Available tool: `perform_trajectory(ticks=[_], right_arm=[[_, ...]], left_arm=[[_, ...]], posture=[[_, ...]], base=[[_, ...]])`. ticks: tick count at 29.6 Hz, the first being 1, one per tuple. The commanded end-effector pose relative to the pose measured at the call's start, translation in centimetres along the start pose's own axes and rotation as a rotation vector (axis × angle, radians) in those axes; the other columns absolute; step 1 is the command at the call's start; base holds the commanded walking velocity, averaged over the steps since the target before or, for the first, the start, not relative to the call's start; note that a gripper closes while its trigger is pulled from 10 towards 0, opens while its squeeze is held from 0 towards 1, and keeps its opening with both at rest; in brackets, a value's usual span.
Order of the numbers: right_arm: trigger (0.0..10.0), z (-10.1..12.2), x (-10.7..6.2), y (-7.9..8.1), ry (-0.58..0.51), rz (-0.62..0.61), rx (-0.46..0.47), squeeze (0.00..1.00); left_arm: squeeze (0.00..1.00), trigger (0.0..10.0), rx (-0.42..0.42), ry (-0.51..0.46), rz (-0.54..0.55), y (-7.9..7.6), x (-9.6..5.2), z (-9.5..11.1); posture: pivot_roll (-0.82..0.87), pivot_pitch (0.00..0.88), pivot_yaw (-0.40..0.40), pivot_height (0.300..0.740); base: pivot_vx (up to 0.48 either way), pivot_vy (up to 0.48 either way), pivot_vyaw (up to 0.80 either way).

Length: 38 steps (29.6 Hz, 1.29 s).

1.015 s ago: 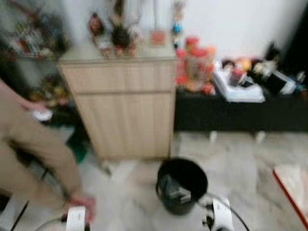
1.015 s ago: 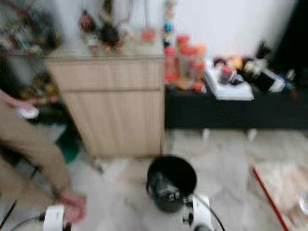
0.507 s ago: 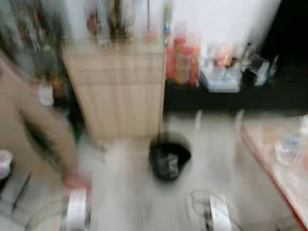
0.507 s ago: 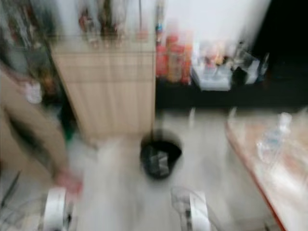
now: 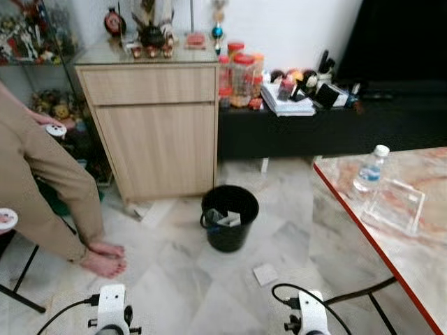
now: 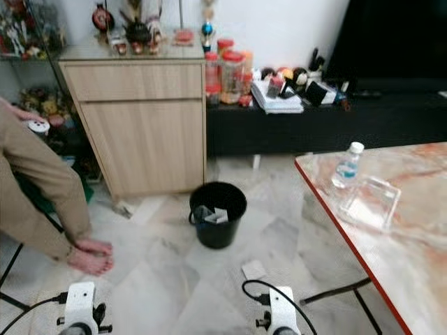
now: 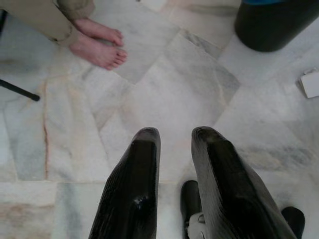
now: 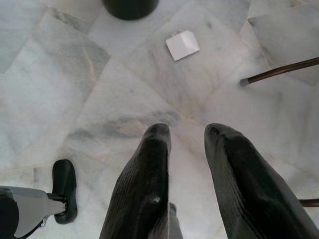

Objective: Picking trash to rubbish bin

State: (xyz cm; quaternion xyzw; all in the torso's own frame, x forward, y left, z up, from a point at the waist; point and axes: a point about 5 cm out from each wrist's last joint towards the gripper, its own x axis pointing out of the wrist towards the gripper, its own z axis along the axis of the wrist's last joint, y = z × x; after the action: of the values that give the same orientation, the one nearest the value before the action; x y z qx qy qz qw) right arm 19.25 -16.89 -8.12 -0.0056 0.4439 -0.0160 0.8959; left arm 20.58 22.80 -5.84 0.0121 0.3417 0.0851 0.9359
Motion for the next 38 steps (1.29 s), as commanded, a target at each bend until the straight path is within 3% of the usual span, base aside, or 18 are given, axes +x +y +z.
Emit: perform_trajectory(ticks=[1,15,20,33,38], right_arm=[[10.0,0.5,0.1,0.1,-0.015,0.006,-0.011,0.00],[10.0,1.6,0.2,1.4,-0.057,0.060,-0.047,0.00],[10.0,2.9,0.4,2.1,-0.108,0.089,-0.053,0.00],[10.0,4.0,0.4,2.4,-0.143,0.104,-0.053,0.00],[10.0,5.3,0.4,3.0,-0.206,0.129,-0.066,0.00]], left_arm=[[0.00,10.0,0.013,0.000,0.002,0.0,0.0,0.1],[0.00,10.0,0.021,-0.004,0.001,-0.1,0.1,0.2],[0.00,10.0,0.022,-0.011,0.004,0.0,0.1,0.3],[0.00,10.0,0.023,-0.014,0.007,0.0,0.1,0.3],[0.00,10.0,0.036,-0.050,0.024,0.3,0.1,0.9]], posture=[[0.06,0.000,-0.030,0.740],[0.06,0.000,-0.027,0.740],[0.06,0.000,-0.028,0.740],[0.06,0.000,-0.028,0.740],[0.06,0.000,-0.025,0.740]], base=[[0.000,0.000,0.00],[0.000,0.000,0.00],[0.000,0.000,0.00],[0.000,0.000,0.00],[0.000,0.000,0.00]])
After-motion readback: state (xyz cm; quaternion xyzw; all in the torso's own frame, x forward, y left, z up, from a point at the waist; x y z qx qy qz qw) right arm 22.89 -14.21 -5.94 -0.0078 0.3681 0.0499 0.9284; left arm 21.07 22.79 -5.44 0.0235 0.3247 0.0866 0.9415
